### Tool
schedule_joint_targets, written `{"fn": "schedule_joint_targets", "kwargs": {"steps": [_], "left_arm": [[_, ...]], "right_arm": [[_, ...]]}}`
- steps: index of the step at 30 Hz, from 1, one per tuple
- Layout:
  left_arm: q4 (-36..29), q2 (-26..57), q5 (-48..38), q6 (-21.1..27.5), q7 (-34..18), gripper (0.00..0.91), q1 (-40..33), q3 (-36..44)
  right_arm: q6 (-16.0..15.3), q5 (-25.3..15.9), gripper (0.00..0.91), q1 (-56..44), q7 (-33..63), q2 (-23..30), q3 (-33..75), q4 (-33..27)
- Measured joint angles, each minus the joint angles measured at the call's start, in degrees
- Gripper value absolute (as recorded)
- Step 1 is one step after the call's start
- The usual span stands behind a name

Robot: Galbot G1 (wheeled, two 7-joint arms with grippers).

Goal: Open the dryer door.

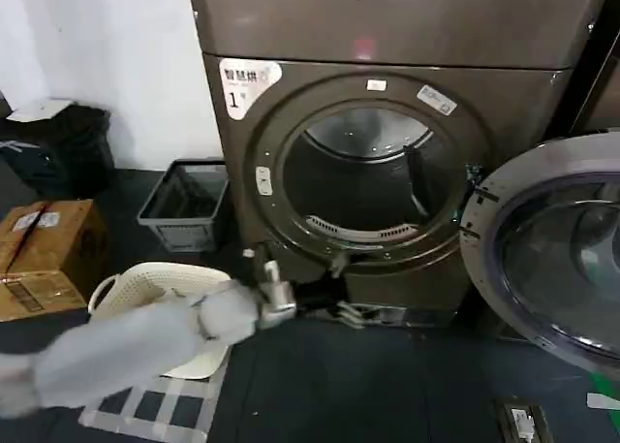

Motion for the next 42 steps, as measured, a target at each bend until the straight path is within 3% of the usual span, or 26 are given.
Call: {"fn": "schedule_joint_targets", "kwargs": {"steps": [5, 13, 17, 33, 42], "left_arm": [[0.77, 6.36, -1.77, 2.43, 0.02, 0.907, -4.10, 4.25], [4.14, 14.36, -0.17, 3.54, 6.18, 0.907, -10.08, 9.18], [5.74, 17.06, 1.56, 5.21, 6.35, 0.907, -11.19, 11.43], [8.77, 24.79, 5.64, 12.70, 10.31, 0.907, -11.11, 13.23], [9.84, 28.00, 7.75, 13.51, 13.18, 0.907, -8.59, 10.97]], "right_arm": [[0.11, 0.05, 0.907, 0.02, -0.22, -0.15, -0.23, -0.03], [0.21, 0.09, 0.907, 0.10, -0.45, -0.57, -0.18, -0.03], [0.22, 0.09, 0.907, 0.10, -0.55, -0.71, -0.12, -0.04], [0.31, 0.13, 0.907, 0.09, -0.84, -1.01, -0.24, -0.40], [0.44, 0.16, 0.907, 0.16, -1.18, -0.72, 0.24, -0.44]]}}
